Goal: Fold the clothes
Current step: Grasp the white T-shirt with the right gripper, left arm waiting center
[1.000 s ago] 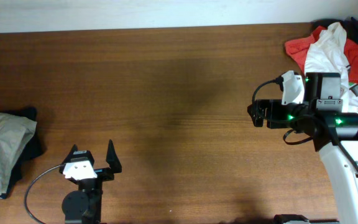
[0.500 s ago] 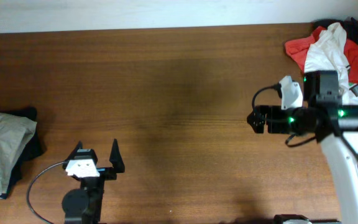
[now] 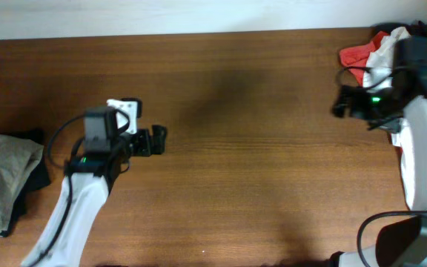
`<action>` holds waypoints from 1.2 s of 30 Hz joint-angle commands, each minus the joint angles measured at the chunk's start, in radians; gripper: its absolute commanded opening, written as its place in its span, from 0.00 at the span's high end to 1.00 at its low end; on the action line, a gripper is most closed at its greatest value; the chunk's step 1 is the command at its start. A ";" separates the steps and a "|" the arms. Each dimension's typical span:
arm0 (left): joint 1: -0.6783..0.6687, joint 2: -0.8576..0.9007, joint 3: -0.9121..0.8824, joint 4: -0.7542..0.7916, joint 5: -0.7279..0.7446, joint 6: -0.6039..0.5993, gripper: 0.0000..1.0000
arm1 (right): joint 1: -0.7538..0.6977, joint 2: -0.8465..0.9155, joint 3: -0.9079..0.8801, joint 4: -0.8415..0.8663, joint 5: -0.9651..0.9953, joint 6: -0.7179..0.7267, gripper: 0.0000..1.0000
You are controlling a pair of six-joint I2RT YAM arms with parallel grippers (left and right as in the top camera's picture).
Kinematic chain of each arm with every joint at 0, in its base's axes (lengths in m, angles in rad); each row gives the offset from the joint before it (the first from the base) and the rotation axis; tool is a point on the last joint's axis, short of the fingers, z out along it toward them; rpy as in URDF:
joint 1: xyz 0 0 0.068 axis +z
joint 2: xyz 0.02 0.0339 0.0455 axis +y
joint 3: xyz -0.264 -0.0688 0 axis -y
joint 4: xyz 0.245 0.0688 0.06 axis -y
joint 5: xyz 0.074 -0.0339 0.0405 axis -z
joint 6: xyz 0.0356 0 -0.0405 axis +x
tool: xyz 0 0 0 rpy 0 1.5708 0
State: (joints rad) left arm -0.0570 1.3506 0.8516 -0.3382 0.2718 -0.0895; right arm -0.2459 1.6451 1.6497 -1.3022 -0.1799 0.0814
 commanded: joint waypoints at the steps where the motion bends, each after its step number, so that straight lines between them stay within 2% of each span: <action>1: -0.055 0.092 0.074 -0.014 0.064 0.016 0.01 | -0.145 0.001 0.021 -0.001 0.036 0.013 0.01; 4: -0.086 0.095 0.074 -0.003 0.027 0.041 0.01 | -0.275 0.002 0.021 -0.027 0.034 0.025 0.01; 8: -0.091 0.095 0.074 0.001 0.027 0.064 0.01 | -0.310 0.002 0.013 -0.012 -0.124 0.006 0.01; 11: -0.091 0.095 0.074 0.000 0.027 0.064 0.01 | -0.311 0.019 0.013 0.056 -0.020 0.001 0.01; 15: -0.091 0.095 0.074 0.003 0.027 0.064 0.01 | -0.311 0.156 0.043 0.097 0.002 -0.016 0.01; 20: -0.091 0.098 0.074 -0.008 0.027 0.064 0.01 | -0.320 0.393 0.247 0.086 0.045 -0.013 0.01; 25: -0.091 0.123 0.074 -0.017 0.027 0.064 0.01 | -0.363 0.473 0.385 0.109 0.107 0.006 0.01; 32: -0.091 0.182 0.074 -0.016 0.027 0.064 0.01 | -0.483 0.561 0.394 0.140 0.094 0.010 0.01; 34: -0.091 0.182 0.074 -0.013 0.025 0.064 0.01 | -0.488 0.589 0.394 0.140 0.086 0.002 0.13; 36: -0.091 0.182 0.074 -0.008 0.020 0.064 0.01 | -0.479 0.626 0.393 0.148 0.072 0.002 0.16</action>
State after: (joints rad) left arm -0.1448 1.5280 0.9016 -0.3519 0.2989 -0.0448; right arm -0.7406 2.2303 2.0293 -1.1629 -0.0910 0.0822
